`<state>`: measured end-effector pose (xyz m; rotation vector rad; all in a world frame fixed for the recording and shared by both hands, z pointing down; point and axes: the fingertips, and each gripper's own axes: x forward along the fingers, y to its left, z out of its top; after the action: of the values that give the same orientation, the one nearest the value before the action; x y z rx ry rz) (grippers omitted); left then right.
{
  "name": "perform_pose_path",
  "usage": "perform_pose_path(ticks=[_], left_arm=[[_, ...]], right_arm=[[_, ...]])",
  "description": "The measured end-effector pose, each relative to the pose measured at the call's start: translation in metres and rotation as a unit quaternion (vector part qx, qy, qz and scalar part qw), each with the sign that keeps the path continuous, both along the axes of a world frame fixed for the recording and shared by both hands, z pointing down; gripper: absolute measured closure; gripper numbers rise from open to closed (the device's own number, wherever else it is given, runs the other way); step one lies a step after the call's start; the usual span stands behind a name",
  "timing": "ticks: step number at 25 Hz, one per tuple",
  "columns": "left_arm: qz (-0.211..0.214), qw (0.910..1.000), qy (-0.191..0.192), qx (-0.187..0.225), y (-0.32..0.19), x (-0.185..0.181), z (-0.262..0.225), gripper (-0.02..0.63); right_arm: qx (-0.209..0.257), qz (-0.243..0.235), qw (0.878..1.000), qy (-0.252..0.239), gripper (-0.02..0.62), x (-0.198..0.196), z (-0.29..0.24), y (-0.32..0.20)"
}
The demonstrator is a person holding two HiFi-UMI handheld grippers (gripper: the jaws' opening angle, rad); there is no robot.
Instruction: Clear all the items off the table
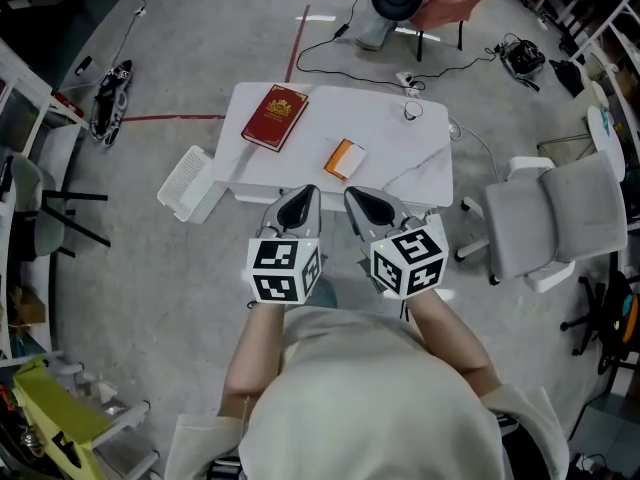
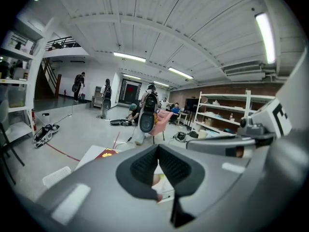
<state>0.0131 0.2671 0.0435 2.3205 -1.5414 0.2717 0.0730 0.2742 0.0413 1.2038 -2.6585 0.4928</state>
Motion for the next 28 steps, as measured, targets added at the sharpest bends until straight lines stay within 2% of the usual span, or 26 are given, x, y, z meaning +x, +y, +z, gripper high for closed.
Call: perform_pose_path(ticks=[16, 28], left_arm=[[0.043, 0.9988, 0.002, -0.024, -0.08, -0.043, 0.024, 0.597], [0.064, 0.9955, 0.021, -0.067, -0.124, -0.064, 0.052, 0.597]], right_arm=[[-0.018, 0.032, 0.999, 0.02, 0.599, -0.046, 0.02, -0.075], [-0.052, 0.057, 0.997, 0.026, 0.599, -0.063, 0.049, -0.122]])
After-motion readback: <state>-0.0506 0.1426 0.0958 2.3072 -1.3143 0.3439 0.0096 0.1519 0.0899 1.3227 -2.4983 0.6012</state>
